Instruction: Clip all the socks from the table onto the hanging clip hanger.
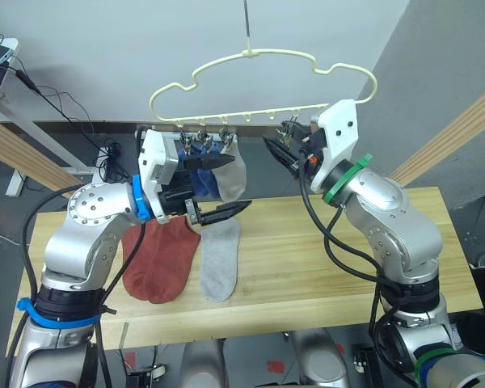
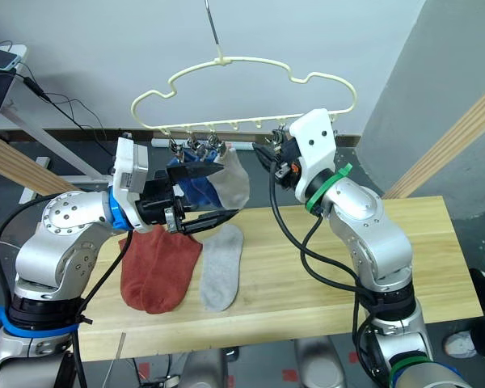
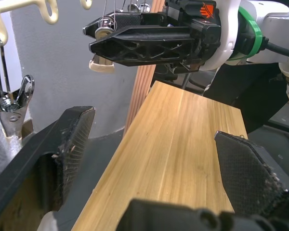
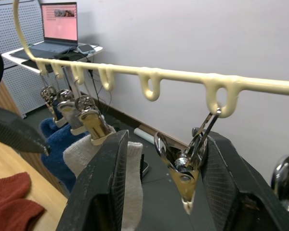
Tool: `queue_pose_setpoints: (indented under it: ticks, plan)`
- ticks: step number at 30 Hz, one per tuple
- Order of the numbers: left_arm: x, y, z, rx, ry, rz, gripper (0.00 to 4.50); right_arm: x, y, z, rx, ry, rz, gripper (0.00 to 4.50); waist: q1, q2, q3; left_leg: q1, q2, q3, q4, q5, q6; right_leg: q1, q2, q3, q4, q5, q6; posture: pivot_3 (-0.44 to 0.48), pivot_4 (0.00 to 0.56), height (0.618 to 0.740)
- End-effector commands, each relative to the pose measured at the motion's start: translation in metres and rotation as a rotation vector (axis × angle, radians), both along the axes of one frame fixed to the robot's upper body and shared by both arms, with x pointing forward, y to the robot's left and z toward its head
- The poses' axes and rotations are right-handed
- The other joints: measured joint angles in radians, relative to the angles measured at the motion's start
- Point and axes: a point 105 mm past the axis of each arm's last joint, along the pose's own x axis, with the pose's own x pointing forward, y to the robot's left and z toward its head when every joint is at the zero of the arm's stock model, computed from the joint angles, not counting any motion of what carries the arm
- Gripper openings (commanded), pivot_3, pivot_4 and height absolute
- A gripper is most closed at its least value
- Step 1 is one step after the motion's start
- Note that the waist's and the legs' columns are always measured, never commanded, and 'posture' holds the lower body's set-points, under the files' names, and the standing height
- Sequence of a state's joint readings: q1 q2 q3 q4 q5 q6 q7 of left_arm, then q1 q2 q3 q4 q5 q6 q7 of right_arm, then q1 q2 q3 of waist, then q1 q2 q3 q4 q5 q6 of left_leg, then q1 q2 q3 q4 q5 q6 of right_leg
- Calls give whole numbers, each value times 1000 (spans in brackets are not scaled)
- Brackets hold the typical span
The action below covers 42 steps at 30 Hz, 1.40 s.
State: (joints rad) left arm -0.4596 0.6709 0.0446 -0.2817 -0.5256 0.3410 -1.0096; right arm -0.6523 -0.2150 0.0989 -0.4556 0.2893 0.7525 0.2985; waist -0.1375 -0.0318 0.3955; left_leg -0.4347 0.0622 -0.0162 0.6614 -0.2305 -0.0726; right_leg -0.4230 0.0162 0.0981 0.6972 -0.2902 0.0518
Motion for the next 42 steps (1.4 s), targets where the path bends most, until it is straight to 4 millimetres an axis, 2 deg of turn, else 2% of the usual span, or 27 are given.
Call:
queue_pose_setpoints:
  ticks: [1, 9, 12, 16, 18, 24, 29, 31, 37, 42]
  plan:
    - [-5, -4, 2, -1, -21, -12, 4500, -4, 0, 15, 30, -58, -1, 2186, 0, 0, 0, 0, 0, 0, 0, 0, 0, 0, 0, 0, 0, 0, 0, -223, 363, 730]
    - [-4, -5, -2, -13, -7, 1, 4500, -3, -1, 16, 57, -47, -7, 2186, 0, 0, 0, 0, 0, 0, 0, 0, 0, 0, 0, 0, 0, 0, 0, -226, 364, 730]
    - [-3, -4, -4, -22, -3, 19, 4500, -3, -1, 16, 62, -44, -9, 1623, 0, 0, 0, 0, 0, 0, 0, 0, 0, 0, 0, 0, 0, 0, 0, -226, 364, 730]
    - [-4, -5, -10, -32, 5, 53, 4500, -2, -2, 17, 66, -45, -9, 403, 0, 0, 0, 0, 0, 0, 0, 0, 1, 0, 0, 0, 0, 0, 0, -226, 364, 730]
    - [-6, -5, -16, -37, 16, 76, 4500, -2, -2, 17, 71, -45, -10, 36, -1, 0, 0, 0, 0, 0, 0, 0, 1, 0, 0, 0, 0, 0, 0, -226, 364, 730]
    - [-19, -5, -57, 25, 77, 153, 4500, -1, -3, 18, 69, -48, -9, 34, -1, 0, 0, 0, 1, 0, -1, 0, 0, -1, 0, 1, 0, 0, 0, -226, 364, 730]
    - [-20, -6, -98, 51, 151, 299, 4500, 0, -3, 17, 66, -47, -7, 34, -2, 0, 0, 0, 0, 0, -1, -1, 2, -1, -1, 1, 0, 0, 0, -232, 368, 730]
    - [-10, 2, -117, 49, 160, 474, 4500, 0, -2, 17, 64, -45, -4, 34, -2, 0, 0, 0, 0, 0, -1, -1, 2, -1, -1, 1, 0, 0, 0, -238, 374, 730]
    - [5, 21, -142, -2, 208, 760, 4500, -1, -2, 16, 53, -36, 5, 34, -2, 0, 0, 0, 0, 0, -1, -1, 2, -1, -1, 1, 0, 0, 0, -250, 379, 730]
    - [3, 17, -166, 33, 302, 784, 4500, -1, -1, 16, 54, -34, 9, 34, -3, 0, 0, 0, 0, 0, -1, -1, 2, -1, 0, 1, 0, 0, 0, -254, 383, 730]
